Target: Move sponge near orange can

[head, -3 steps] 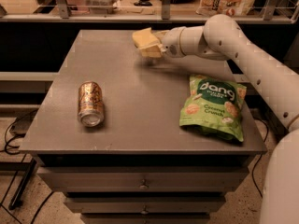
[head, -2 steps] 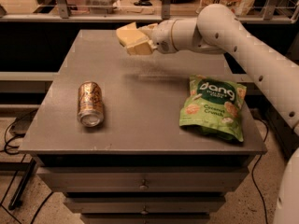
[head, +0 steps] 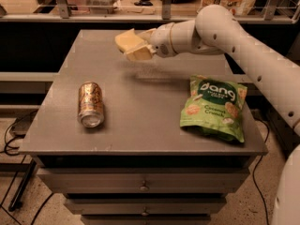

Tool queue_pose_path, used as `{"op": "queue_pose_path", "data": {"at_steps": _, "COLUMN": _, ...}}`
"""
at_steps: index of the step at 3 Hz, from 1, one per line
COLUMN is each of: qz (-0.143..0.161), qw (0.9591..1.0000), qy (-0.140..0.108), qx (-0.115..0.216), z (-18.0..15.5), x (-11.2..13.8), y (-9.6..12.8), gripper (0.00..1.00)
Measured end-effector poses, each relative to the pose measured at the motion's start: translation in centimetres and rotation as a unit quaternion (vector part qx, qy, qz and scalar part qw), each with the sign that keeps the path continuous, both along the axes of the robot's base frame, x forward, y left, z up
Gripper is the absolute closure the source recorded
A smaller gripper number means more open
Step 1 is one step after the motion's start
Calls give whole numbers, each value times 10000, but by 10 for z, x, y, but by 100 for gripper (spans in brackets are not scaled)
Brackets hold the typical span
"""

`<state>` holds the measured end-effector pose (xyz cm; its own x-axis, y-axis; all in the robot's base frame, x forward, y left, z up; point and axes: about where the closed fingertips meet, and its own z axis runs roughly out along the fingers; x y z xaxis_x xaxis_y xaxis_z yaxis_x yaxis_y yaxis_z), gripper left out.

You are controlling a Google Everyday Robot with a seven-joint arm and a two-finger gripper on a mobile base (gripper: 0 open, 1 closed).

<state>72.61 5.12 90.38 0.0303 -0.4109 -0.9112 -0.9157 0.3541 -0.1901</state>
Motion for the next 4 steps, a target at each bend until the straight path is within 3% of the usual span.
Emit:
{"op": "queue_pose_path", "data": {"at_steps": 1, "qz": 138, "qw": 9991, "qy": 377, "qx": -157, "z": -20, "x": -27, "y": 1, "gripper": 100}}
{"op": "queue_pose_path", "data": {"at_steps": 2, "qz": 242, "qw": 9966, "qy": 750, "qx": -220, "z": -41, "x": -61, "y": -1, "gripper": 84}}
{"op": "queue_pose_path", "data": {"at_steps": 4, "qz": 529, "qw": 9901, "qy": 1289, "qx": -162, "z": -73, "x": -111, "y": 15, "gripper": 38}}
